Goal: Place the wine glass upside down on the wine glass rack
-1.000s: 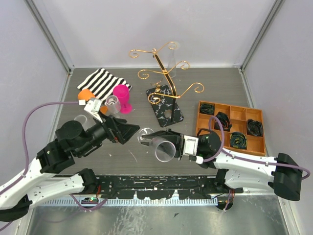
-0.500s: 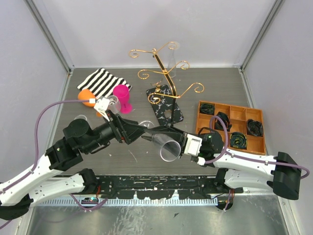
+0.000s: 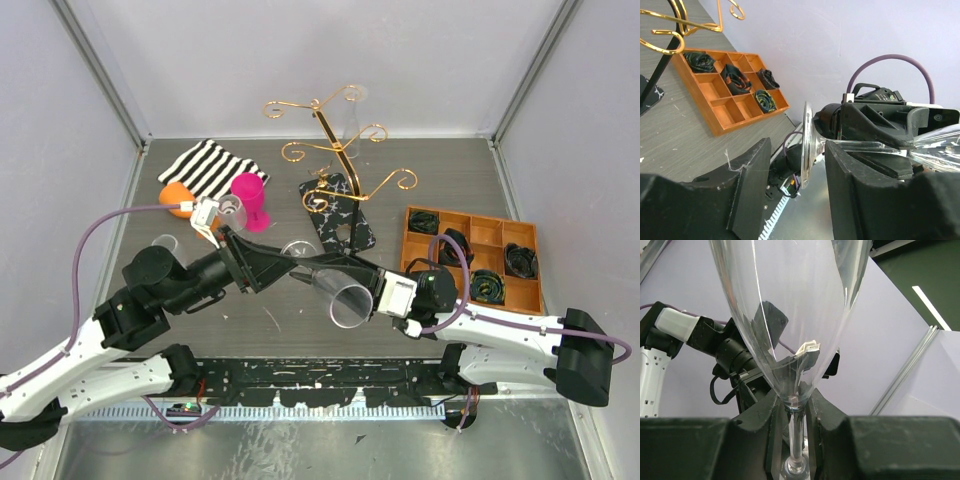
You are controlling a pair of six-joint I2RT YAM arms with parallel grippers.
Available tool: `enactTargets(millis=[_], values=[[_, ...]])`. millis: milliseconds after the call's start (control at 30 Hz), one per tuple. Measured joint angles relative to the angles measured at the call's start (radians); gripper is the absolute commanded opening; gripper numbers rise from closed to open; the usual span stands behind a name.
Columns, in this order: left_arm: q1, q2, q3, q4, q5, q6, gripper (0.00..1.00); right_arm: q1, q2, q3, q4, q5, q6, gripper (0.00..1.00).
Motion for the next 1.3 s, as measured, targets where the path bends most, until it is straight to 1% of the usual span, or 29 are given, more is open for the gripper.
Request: enactTargets(millis=[100,267,433,600,700,767,933,1067,1167,1300], values=[[0.000,-0.003,-0.003,0.019,0.008,-0.006,0.44,0.000,0.000,0.000,0.002,0.003,0.000,0.01],[0.000,-0.006,-0.015,0.056,0.023,-0.020,0.26,0.000,0.000,0.000,0.002,0.008,0.000,0.01],[0.000,-0.011,-0.023,0.065,0.023,-0.028,0.16,0.000,0.000,0.000,0.005,0.016,0.000,0.01],[0.000,-0.025,-0.024,0.069,0.023,-0.032,0.00,0.000,-0.001,0.000,0.019,0.019,0.000,0.01],[0.000,-0.032,-0.024,0.070,0.020,-0.034,0.00,0.000,-0.001,-0.001,0.023,0.025,0.000,0.02],[0.000,-0.031,-0.024,0.069,0.018,-0.035,0.00,0.000,-0.001,-0.002,0.023,0.027,0.000,0.08],[0.000,-0.032,-0.024,0.061,0.013,-0.027,0.00,0.000,-0.003,-0.008,0.019,0.034,0.000,0.34],[0.000,-0.035,-0.024,0.047,0.011,-0.016,0.00,0.000,-0.005,-0.016,0.015,0.044,0.002,0.50],[0.000,-0.036,-0.024,0.033,0.005,-0.010,0.00,0.000,-0.005,-0.024,0.014,0.055,0.004,0.55],[0.000,-0.045,-0.024,0.022,-0.005,-0.005,0.00,0.000,-0.005,-0.032,0.014,0.068,0.004,0.57]])
